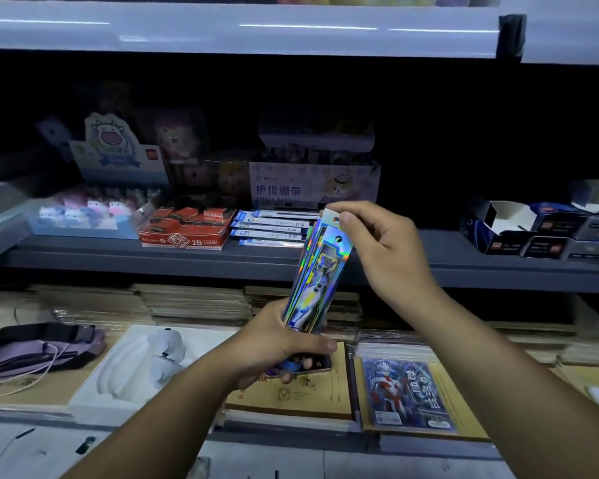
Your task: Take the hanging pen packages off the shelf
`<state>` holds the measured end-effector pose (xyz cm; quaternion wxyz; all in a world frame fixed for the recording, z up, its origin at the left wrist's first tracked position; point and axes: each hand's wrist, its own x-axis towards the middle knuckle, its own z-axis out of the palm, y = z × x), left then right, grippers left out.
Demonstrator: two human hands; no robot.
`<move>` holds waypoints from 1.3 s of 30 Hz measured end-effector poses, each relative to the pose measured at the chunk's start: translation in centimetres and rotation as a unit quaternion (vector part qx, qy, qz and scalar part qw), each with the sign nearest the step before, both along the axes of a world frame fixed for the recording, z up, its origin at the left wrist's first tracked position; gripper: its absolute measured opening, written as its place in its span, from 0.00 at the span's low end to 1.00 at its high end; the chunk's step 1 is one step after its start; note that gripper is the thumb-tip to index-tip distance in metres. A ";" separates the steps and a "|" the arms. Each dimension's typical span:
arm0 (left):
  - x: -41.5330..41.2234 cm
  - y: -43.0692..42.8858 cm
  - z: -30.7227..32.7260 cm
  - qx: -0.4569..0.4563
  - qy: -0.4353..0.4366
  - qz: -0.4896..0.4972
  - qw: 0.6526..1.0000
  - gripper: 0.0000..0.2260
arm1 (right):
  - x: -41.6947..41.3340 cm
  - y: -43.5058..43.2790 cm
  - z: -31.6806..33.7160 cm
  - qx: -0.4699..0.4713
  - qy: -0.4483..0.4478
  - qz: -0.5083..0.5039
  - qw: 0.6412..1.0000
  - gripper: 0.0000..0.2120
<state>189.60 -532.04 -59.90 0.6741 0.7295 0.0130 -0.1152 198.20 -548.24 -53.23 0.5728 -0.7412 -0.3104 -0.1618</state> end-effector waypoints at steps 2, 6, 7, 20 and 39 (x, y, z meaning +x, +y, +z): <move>0.0 -0.1 0.0 -0.002 0.002 0.005 1.000 0.18 | -0.1 0.0 -0.2 0.003 -0.001 0.005 1.000 0.10; 0.3 -0.2 -0.1 -0.016 0.010 -0.001 1.000 0.16 | 0.0 0.5 -0.7 0.024 0.031 0.028 0.999 0.09; 0.4 -0.2 -0.1 -0.020 0.012 -0.005 1.000 0.15 | -0.1 0.7 -0.7 0.029 0.035 0.032 0.998 0.08; 0.0 -1.8 0.5 -0.101 -0.007 -0.098 0.990 0.15 | -1.9 -0.2 -0.7 0.119 0.376 0.226 0.891 0.28; 0.9 -11.8 7.7 -0.120 -0.064 -0.131 0.982 0.10 | -4.3 -9.0 4.5 0.081 0.301 0.176 0.934 0.06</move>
